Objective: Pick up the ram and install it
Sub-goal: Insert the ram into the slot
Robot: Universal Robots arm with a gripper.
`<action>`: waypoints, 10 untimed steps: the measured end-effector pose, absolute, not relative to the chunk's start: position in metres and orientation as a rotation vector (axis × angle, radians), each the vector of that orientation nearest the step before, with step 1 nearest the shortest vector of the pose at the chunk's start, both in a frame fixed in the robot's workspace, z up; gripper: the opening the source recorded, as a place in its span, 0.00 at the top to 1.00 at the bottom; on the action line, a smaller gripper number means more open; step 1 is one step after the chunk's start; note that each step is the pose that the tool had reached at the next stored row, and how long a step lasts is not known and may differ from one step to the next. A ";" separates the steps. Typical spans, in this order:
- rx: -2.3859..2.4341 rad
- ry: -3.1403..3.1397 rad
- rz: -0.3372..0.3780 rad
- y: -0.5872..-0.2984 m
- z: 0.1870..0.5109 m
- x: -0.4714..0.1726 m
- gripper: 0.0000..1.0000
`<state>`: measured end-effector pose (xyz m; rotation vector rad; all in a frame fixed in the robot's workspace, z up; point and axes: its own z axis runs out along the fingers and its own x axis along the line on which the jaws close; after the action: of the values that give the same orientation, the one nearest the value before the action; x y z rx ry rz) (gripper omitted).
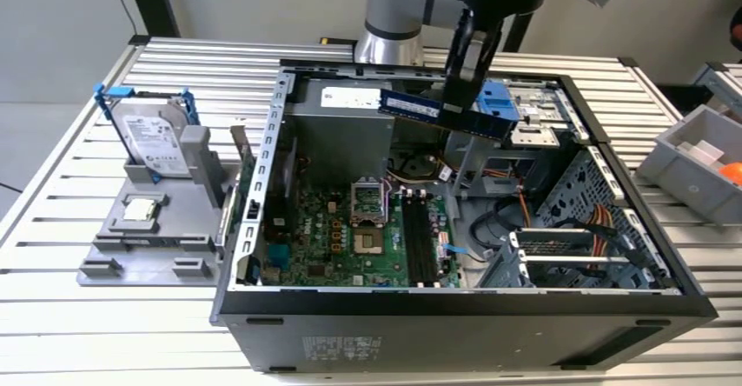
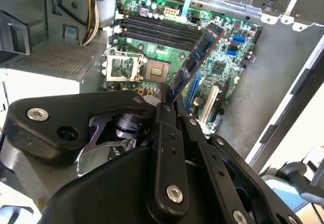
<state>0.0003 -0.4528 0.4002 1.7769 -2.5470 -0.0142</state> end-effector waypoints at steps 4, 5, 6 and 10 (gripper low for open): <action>1.751 -2.565 -0.015 -0.452 0.400 0.000 1.00; 1.738 -2.574 -0.015 -0.452 0.400 0.000 1.00; 1.725 -2.582 -0.015 -0.452 0.400 0.000 1.00; 1.654 -2.629 -0.017 -0.452 0.400 0.000 1.00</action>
<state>0.0003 -0.4520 0.3998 1.6541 -2.6289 -0.0167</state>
